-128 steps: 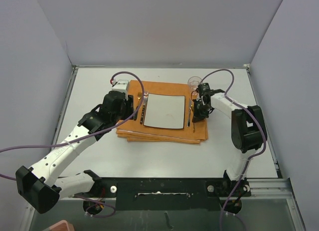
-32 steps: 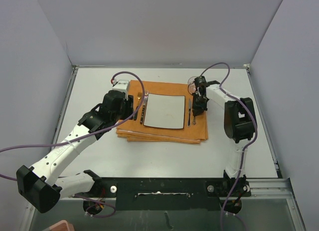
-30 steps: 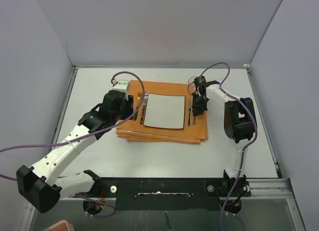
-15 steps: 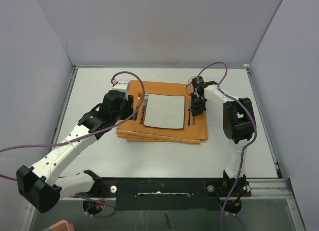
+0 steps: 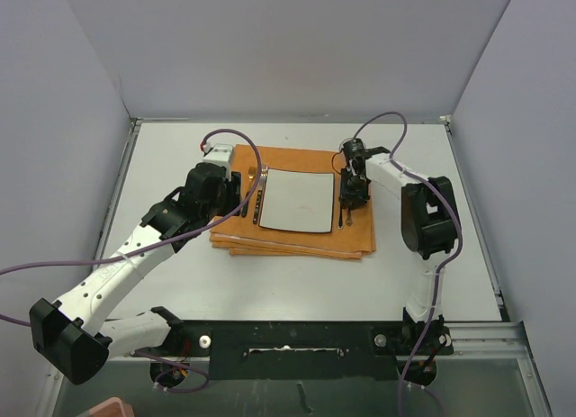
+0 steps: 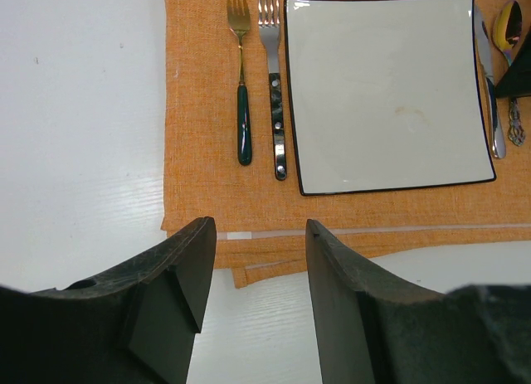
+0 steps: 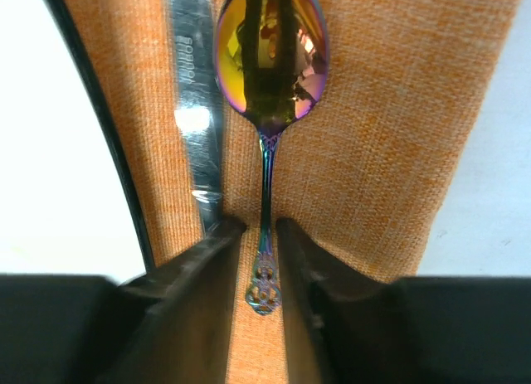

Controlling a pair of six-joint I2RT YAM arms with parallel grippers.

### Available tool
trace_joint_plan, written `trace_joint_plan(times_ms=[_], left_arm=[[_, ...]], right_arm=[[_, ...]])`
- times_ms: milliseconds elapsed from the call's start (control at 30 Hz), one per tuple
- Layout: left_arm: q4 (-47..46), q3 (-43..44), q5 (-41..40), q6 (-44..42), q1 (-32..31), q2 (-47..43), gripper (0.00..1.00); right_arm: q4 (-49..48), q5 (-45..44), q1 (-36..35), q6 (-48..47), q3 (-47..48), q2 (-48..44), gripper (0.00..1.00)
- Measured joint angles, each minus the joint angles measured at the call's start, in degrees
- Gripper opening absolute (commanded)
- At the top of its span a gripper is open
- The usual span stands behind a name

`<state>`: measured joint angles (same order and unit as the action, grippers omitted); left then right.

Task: Set the dinner table for one person
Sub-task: Place the spoon on the napkin, then adjust the knife on the napkin.

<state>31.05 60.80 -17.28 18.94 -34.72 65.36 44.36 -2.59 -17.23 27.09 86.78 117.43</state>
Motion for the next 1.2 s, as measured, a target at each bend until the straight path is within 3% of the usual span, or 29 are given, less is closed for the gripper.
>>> trace_joint_plan(times_ms=[467,700,967,1200], left_arm=[[0.0,0.0,0.2,0.0,0.0,0.0,0.46],[-0.1,-0.1,0.3,0.4,0.0,0.0,0.46],[-1.0,-3.2,0.7,1.4,0.0,1.6,0.45],[-1.4,-3.6,1.4,2.0,0.0,3.0,0.45]], right_arm=[[4.8,-1.1,-1.2,-0.6,3.9,-0.8,0.45],[8.5,-2.5,-0.8,-1.9,9.6,-6.8,0.45],[8.9,-1.5,-0.7,-2.3,4.3,-13.7,0.34],[9.0,2.7,-0.9,-4.9,-0.7,-13.7,0.25]])
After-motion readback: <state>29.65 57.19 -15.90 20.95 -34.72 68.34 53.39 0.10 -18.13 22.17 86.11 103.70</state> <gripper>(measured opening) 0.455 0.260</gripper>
